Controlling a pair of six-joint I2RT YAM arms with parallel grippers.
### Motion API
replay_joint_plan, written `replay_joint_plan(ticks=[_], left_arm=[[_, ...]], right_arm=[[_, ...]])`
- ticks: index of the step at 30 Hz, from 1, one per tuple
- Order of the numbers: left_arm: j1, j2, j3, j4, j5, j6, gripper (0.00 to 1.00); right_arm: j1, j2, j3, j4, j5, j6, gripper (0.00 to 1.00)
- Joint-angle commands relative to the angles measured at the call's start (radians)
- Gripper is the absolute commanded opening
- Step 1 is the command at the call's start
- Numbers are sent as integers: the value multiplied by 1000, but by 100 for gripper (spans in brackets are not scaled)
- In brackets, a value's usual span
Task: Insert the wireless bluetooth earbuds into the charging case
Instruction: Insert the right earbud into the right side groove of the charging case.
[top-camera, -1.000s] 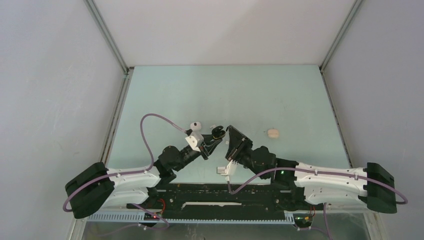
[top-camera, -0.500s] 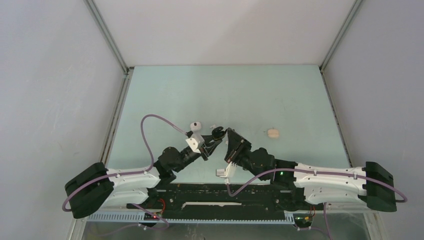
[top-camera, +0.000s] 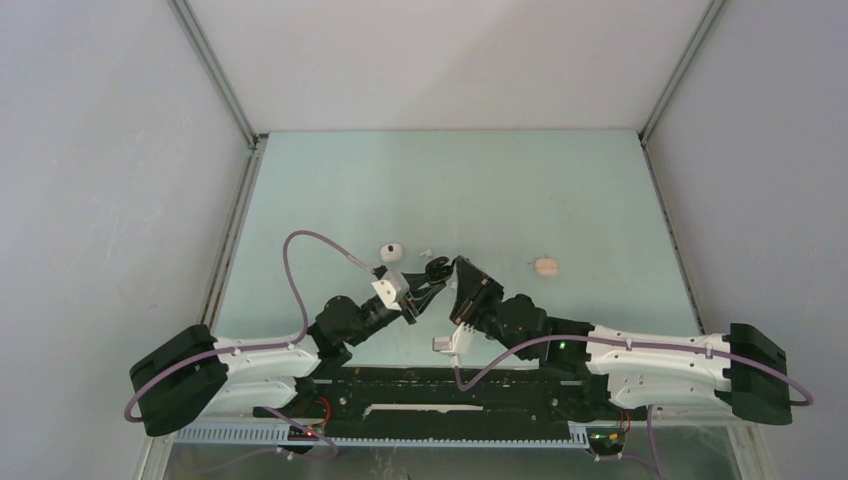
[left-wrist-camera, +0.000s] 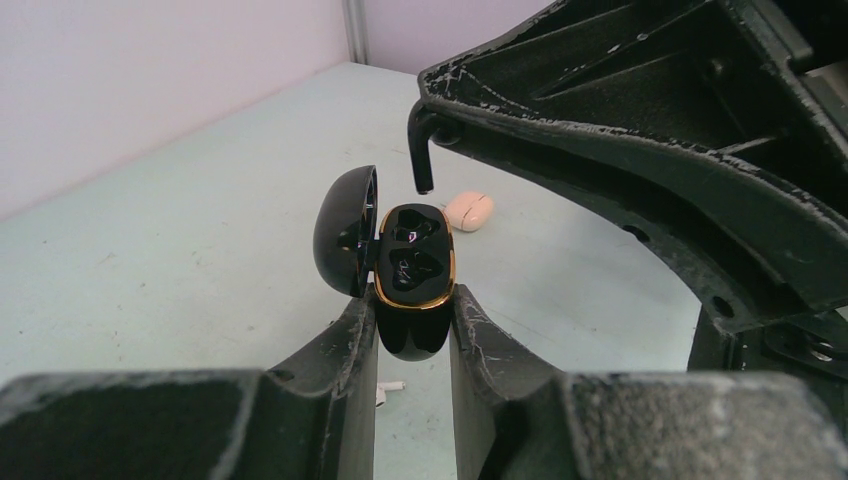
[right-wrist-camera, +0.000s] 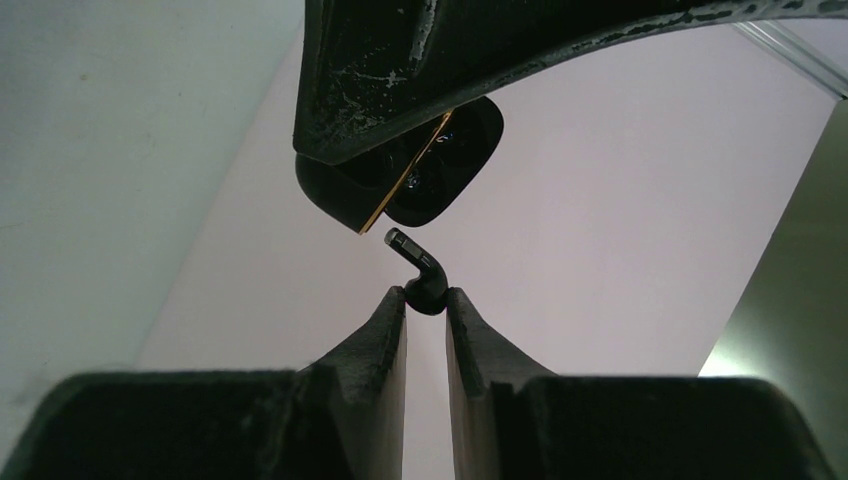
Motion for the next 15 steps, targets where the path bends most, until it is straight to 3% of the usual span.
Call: replay_joint_plan(ticks=[1,15], left_arm=[[-8,-14,-9,54,22,27,0],[-13,-21,-12,45,12,35,0]], right_arm=[[-4,6,2,27,-7,3,0],[-1,2,2,54,-23,24,0]])
